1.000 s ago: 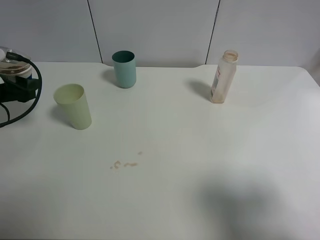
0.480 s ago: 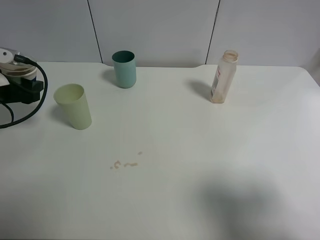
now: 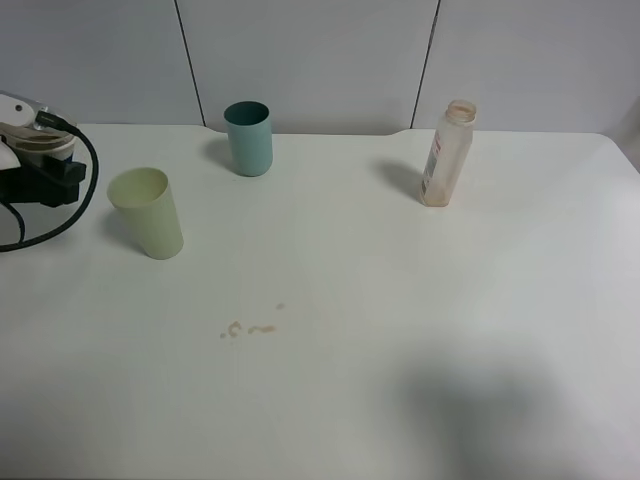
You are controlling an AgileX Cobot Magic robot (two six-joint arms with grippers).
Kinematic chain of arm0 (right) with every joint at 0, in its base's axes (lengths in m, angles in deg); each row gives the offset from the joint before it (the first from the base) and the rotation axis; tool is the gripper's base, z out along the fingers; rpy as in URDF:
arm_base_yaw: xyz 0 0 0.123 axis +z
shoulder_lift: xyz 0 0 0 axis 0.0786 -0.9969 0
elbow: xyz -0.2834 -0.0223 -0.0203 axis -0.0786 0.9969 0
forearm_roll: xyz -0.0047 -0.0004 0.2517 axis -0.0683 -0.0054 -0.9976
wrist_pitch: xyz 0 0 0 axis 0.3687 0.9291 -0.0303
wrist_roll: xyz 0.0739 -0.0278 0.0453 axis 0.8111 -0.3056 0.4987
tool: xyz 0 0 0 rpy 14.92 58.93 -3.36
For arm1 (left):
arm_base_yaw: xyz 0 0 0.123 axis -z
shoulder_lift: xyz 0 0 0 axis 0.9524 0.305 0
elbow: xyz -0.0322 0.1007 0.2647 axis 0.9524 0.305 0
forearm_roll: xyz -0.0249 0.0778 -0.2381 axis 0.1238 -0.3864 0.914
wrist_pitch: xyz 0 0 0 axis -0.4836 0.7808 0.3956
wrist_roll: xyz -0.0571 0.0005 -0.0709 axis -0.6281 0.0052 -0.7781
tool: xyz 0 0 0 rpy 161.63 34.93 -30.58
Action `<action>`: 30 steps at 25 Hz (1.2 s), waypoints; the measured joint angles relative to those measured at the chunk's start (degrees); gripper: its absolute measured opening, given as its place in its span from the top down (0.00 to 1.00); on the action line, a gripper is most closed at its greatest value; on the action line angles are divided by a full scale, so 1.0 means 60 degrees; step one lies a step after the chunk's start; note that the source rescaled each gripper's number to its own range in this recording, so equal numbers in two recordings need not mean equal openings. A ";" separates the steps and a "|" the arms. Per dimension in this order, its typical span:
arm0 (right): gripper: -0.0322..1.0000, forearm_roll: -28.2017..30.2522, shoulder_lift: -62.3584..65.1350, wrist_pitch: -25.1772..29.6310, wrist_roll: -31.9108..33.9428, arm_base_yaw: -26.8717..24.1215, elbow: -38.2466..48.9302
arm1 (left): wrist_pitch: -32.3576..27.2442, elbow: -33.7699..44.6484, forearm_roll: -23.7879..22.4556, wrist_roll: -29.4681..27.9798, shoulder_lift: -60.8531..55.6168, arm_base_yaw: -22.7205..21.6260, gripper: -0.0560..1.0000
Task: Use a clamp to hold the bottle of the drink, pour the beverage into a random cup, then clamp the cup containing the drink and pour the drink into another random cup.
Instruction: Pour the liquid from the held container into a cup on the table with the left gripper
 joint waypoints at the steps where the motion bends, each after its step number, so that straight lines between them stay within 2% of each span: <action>1: 0.00 0.0000 0.0000 0.0000 0.0000 0.0000 0.0000 | -0.0039 0.0000 -0.0007 0.0102 0.0025 0.0000 0.92; 12: 0.00 0.0000 0.0000 0.0000 0.0000 0.0000 0.0000 | -0.0329 0.0000 0.0170 0.1505 0.0086 0.0552 0.92; 20: 0.00 0.0000 0.0000 0.0000 0.0000 0.0000 0.0000 | -0.0640 -0.0158 0.0179 0.1607 0.0094 0.0552 0.92; 30: 0.00 0.0000 0.0000 0.0000 0.0000 0.0000 0.0000 | -0.1487 -0.0778 -0.0479 0.1622 0.0094 0.0556 0.92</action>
